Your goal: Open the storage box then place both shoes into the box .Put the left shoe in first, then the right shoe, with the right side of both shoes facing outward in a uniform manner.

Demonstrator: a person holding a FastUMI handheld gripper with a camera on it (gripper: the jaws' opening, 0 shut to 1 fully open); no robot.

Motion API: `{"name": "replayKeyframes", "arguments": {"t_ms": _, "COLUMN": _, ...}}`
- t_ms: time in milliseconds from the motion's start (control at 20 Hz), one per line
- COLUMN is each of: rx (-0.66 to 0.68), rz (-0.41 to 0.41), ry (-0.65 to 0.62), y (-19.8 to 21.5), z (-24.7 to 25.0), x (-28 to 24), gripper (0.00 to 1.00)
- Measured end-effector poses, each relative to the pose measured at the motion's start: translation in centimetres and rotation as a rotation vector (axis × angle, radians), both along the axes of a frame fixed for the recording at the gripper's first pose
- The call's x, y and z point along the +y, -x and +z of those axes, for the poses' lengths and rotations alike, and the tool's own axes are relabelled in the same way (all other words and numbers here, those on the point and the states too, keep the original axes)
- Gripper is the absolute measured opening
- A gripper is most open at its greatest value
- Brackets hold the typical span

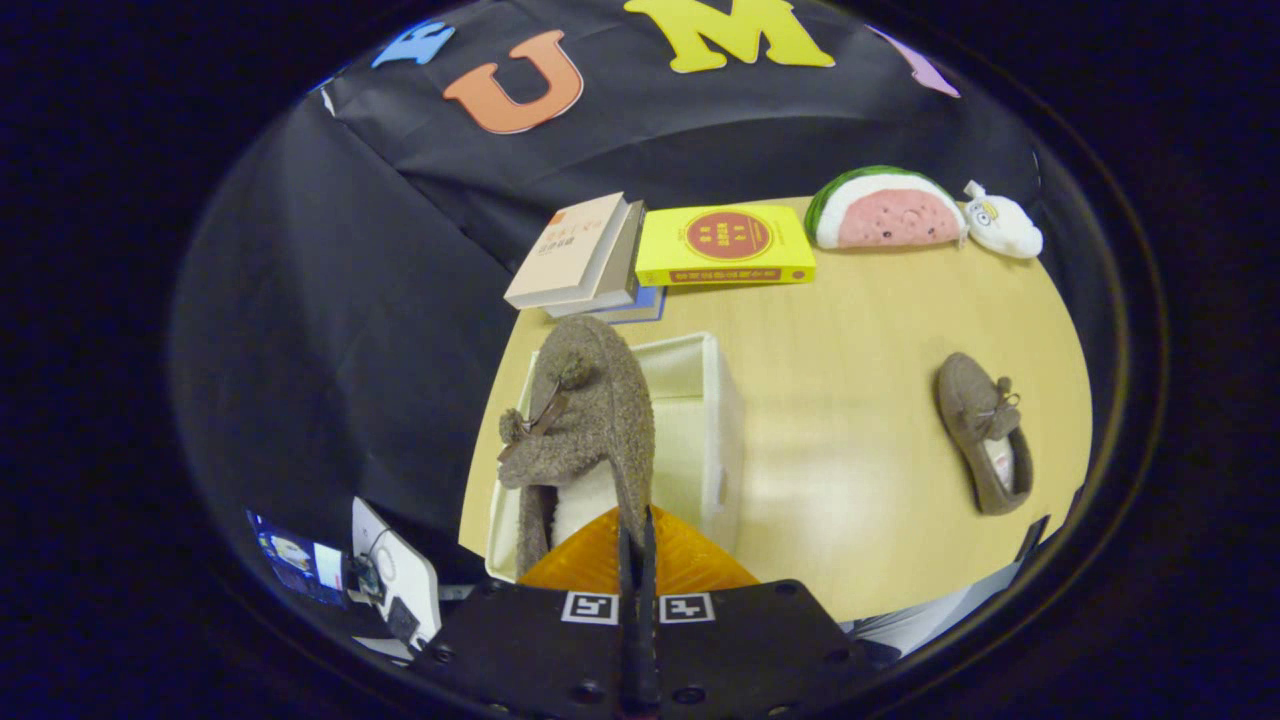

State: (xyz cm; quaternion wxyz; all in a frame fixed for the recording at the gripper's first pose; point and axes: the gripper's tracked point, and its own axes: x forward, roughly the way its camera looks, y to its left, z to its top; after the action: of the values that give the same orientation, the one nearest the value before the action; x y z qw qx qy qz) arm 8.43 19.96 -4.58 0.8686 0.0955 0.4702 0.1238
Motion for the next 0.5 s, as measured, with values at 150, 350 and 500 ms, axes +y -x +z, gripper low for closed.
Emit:
{"name": "replayKeyframes", "arguments": {"t_ms": 150, "rx": 0.017, "rz": -0.031, "ry": 0.055, "y": -1.3, "z": -3.3, "x": 1.7, "gripper": 0.00}}
{"name": "replayKeyframes", "arguments": {"t_ms": 350, "rx": 0.073, "rz": -0.052, "ry": 0.085, "y": -2.5, "z": -8.5, "x": 4.2, "gripper": 0.01}}
{"name": "replayKeyframes", "arguments": {"t_ms": 500, "rx": 0.097, "rz": -0.087, "ry": 0.093, "y": -3.8, "z": -11.7, "x": 6.0, "gripper": 0.01}}
